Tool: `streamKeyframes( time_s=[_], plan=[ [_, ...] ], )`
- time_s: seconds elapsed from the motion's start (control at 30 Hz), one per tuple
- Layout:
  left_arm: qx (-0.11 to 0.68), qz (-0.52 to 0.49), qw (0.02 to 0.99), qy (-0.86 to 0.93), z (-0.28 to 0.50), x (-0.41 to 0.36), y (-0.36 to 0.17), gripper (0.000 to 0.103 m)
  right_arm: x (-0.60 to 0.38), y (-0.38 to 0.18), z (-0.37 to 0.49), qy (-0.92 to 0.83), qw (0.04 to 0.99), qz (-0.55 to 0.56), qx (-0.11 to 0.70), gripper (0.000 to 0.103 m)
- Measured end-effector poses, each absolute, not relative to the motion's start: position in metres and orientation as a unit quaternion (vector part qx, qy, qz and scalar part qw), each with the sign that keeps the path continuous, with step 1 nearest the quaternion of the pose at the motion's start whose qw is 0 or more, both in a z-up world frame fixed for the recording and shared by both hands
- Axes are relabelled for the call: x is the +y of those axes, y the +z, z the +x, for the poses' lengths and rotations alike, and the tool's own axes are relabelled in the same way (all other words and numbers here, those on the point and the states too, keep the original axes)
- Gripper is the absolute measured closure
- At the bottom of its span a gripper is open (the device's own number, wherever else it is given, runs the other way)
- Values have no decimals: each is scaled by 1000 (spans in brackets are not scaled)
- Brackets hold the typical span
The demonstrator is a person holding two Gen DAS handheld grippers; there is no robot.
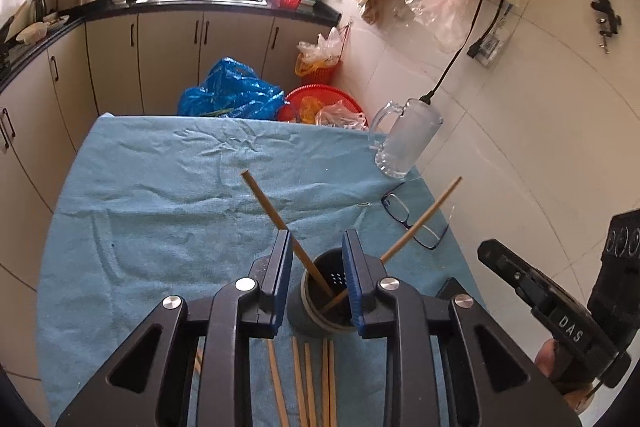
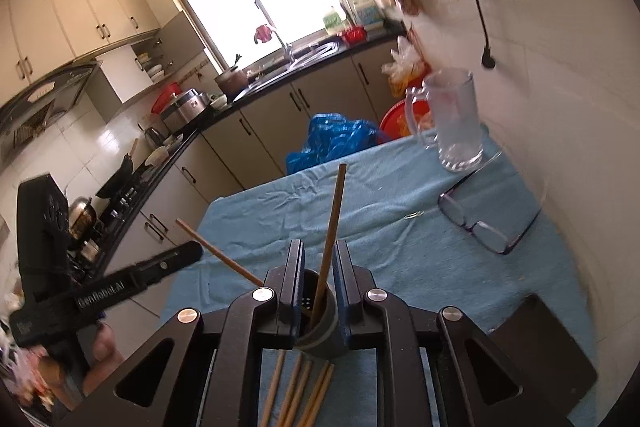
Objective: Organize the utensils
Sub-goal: 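Open the left tool to drop its chopstick into the cup while the right tool releases its own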
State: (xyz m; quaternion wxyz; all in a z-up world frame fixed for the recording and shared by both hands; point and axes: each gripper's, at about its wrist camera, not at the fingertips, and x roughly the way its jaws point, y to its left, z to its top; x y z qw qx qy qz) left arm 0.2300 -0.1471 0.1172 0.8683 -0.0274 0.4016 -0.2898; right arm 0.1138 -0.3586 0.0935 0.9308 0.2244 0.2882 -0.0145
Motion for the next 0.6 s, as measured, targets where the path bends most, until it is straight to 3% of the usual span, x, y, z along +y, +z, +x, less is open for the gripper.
streamKeyframes(
  time_s=[0.13, 0.17, 0.23, 0.43, 0.6],
  plan=[
    [376, -29, 884, -277, 204, -126, 123, 69, -344, 97, 83, -27, 943, 191, 269, 63],
    [371, -31, 887, -273, 197, -119, 123, 68, -340, 96, 75, -30, 946, 183, 265, 54],
    [364, -37, 893, -264, 181, -101, 119, 68, -329, 91, 60, -32, 951, 167, 259, 46],
    [369, -45, 901, -224, 146, -50, 85, 57, -309, 64, 34, -33, 948, 149, 279, 46],
    [404, -36, 897, -175, 124, -17, 41, 56, -302, 30, 30, -28, 929, 160, 333, 55]
  ],
)
